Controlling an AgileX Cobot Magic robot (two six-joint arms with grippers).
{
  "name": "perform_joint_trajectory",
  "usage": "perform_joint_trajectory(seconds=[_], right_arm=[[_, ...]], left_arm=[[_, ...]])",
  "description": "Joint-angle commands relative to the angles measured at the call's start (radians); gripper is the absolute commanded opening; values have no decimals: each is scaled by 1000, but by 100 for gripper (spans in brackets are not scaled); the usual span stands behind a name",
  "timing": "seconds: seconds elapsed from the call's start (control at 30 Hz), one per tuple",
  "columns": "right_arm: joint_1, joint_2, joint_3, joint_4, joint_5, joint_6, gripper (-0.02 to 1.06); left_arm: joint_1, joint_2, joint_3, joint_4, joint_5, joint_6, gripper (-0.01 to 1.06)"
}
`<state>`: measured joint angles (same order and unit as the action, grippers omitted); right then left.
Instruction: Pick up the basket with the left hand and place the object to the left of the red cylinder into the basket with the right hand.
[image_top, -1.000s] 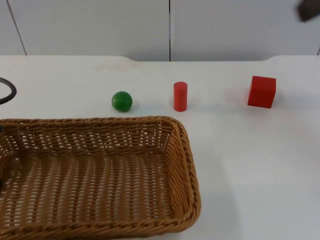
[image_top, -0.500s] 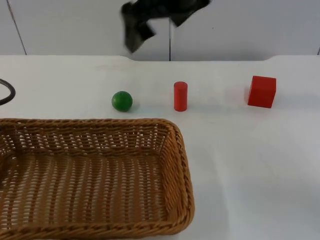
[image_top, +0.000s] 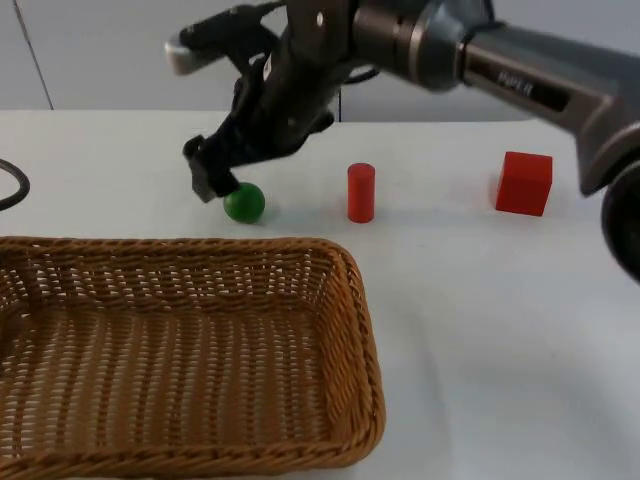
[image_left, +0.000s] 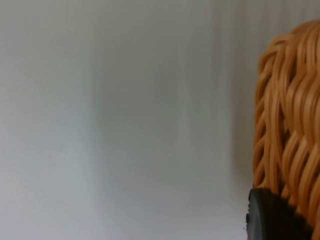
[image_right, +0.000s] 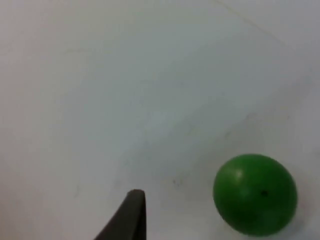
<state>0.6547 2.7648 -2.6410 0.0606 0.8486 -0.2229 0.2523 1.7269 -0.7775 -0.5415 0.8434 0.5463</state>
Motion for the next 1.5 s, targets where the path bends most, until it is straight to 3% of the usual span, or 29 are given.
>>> perform_joint_trajectory(seconds=[0.0, 0.27, 0.4, 0.53, 1.0, 1.13, 1.37, 1.43, 1.47], right_arm=[[7, 17, -10, 14, -54, -1, 99], [7, 76, -8, 59, -183, -1, 93], [7, 110, -8, 64, -234, 1, 70], [7, 124, -8, 53, -230, 1, 60], [7, 128, -8, 46, -221, -3, 59], [7, 128, -8, 46, -170, -3, 42], [7, 128, -8, 39, -136, -3, 36], [7, 119, -8, 39, -133, -3, 28], [7, 97, -10, 39, -120, -3, 13]], left_arm=[[2, -11, 4, -8, 16, -8, 0], [2, -11, 4, -8, 8, -8, 0], [2, -11, 4, -12, 17, -8, 0], [2, -11, 4, -17, 24, -8, 0], [2, -11, 4, -26, 32, -8, 0], [2, -11, 4, -26, 32, -8, 0], [2, -11, 4, -25, 34, -8, 0], [2, -11, 4, -25, 34, -8, 0], [2, -11, 4, -27, 34, -8, 0]])
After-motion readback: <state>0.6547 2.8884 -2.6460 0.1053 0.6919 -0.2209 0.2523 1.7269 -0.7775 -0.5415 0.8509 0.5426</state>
